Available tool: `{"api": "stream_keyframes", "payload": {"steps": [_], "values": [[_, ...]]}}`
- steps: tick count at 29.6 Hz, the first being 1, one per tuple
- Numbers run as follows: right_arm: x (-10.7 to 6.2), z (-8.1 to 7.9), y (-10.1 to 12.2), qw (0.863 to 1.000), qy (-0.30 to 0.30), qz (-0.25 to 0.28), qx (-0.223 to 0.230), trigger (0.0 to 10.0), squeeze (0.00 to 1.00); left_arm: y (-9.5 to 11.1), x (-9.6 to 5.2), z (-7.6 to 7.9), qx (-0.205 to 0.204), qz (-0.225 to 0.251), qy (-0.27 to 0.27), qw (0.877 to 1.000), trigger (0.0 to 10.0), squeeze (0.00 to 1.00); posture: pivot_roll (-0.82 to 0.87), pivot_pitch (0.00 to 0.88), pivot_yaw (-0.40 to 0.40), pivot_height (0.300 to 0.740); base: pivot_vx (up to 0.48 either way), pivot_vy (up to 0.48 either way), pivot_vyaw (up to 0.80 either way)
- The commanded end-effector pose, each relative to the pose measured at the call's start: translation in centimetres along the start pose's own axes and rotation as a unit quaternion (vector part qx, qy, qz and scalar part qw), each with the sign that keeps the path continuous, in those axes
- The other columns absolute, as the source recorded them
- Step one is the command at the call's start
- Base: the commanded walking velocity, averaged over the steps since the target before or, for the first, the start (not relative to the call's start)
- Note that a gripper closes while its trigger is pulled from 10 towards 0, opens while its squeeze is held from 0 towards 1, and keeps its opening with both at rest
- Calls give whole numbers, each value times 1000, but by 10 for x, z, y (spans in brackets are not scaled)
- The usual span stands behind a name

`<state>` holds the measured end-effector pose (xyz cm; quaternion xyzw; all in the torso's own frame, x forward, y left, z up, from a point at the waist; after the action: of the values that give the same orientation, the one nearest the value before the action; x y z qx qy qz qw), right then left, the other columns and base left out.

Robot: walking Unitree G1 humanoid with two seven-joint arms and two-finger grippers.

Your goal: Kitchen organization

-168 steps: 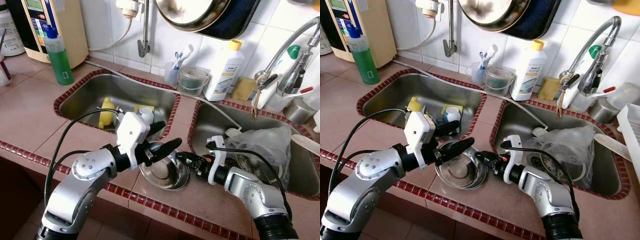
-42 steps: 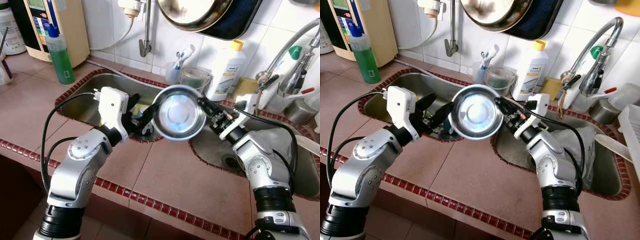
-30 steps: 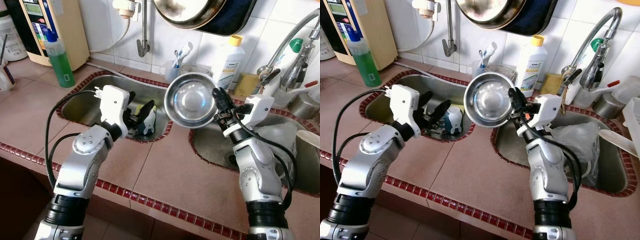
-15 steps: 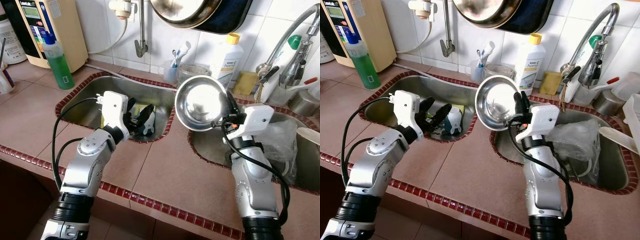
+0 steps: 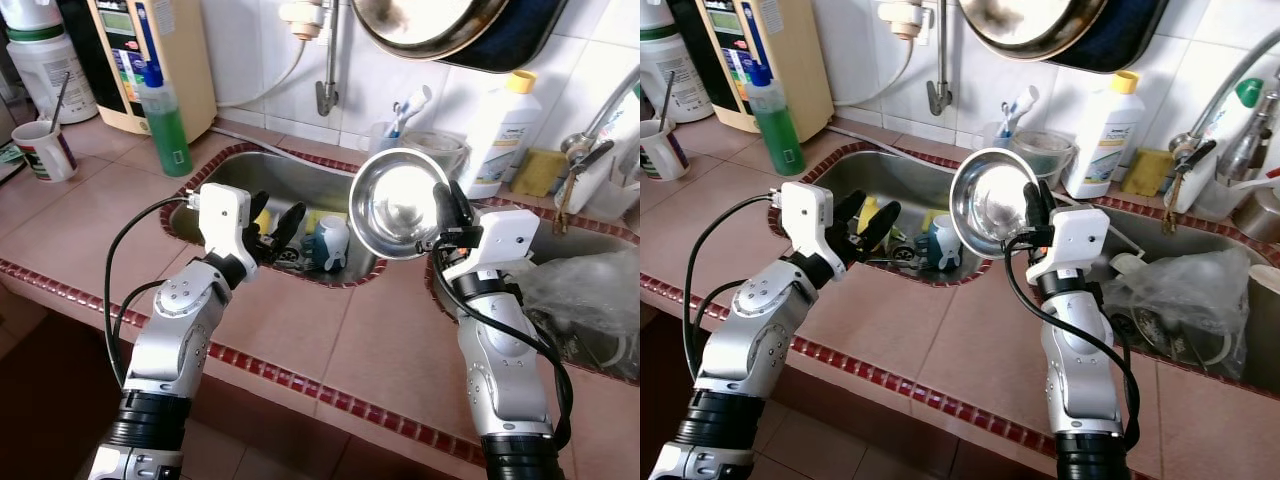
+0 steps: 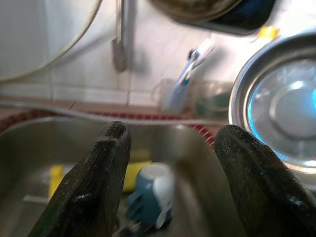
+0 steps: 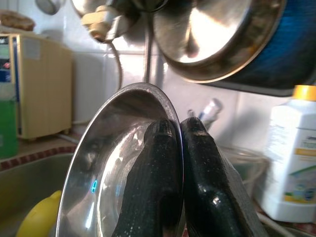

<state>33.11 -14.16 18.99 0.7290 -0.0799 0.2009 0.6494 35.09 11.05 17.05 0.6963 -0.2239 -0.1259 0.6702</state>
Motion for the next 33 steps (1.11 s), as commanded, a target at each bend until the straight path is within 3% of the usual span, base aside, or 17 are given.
{"api": "stream_keyframes", "payload": {"steps": [1,27,33], "values": [[0,2,5,1000,-1,10,-7,10000,0,-3,1,4,12,-6,-12,1000,10000,0,47,0,-33,740,0,304,0],[0,0,4,1000,-5,5,-8,10000,0,-1,3,5,13,2,-18,1000,10000,0,41,0,-34,740,0,445,0],[1,1,3,1000,-7,1,-11,10000,0,-2,3,4,9,0,-16,1000,10000,0,39,0,-36,740,0,127,0]]}}
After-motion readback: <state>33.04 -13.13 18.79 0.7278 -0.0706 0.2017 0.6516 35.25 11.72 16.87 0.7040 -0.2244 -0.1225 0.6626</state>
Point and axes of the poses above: a point about 5 cm out from each wrist's last joint towards the gripper, its own x axis pointing out of the wrist towards the gripper, its own y axis along the axis of the wrist's last joint, z = x × y, the point moved 3 cm from there along x, pointing out of the wrist towards the gripper, and after that the axes turned 7 degrees about x, right-handed, at the moved point
